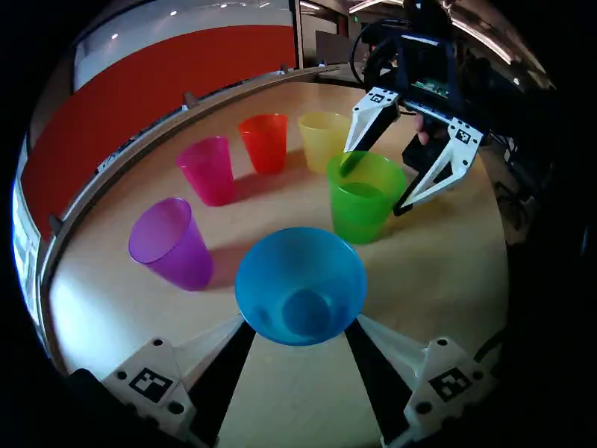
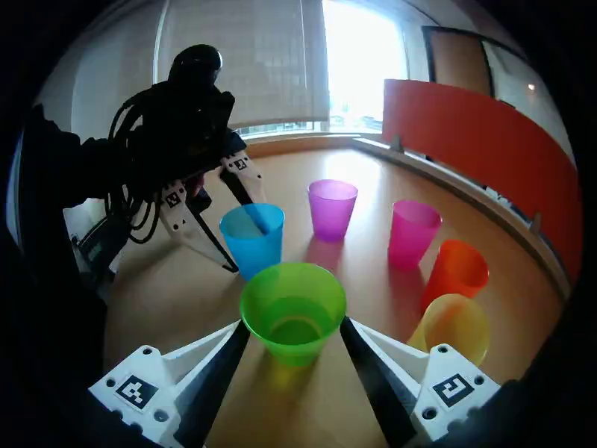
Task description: Pour water
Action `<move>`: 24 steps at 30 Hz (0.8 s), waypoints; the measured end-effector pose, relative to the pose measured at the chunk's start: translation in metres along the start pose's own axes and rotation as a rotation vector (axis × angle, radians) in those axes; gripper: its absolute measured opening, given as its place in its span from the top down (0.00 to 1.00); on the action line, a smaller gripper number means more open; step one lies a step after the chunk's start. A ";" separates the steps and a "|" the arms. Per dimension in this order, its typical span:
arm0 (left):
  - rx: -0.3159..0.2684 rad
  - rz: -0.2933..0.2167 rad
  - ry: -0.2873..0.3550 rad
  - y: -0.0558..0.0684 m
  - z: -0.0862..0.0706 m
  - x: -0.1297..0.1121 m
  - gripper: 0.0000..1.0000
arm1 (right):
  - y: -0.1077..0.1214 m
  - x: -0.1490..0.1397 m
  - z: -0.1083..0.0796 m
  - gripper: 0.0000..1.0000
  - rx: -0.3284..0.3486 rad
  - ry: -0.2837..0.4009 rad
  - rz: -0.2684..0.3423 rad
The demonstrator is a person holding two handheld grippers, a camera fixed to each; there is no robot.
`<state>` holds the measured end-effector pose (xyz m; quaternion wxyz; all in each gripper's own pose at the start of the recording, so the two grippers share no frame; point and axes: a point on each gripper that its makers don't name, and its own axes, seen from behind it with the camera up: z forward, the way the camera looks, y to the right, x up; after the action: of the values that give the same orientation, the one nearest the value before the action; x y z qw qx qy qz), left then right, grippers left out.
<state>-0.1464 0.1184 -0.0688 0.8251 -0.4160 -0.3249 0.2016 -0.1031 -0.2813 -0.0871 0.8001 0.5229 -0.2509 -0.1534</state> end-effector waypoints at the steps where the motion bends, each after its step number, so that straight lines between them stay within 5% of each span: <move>1: 0.002 -0.001 -0.001 0.000 -0.001 -0.001 0.18 | 0.000 -0.001 -0.001 0.07 -0.003 0.000 0.003; 17: 0.064 -0.030 -0.029 -0.002 -0.033 -0.023 0.18 | 0.001 -0.020 -0.038 0.07 -0.070 0.003 0.029; 24: 0.133 -0.064 -0.025 -0.014 -0.054 -0.032 0.18 | 0.004 -0.024 -0.056 0.07 -0.116 0.017 0.047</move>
<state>-0.1296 0.0611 -0.0931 0.8527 -0.3472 -0.3343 0.2014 -0.0911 -0.2247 -0.1073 0.8346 0.4709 -0.2469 -0.1442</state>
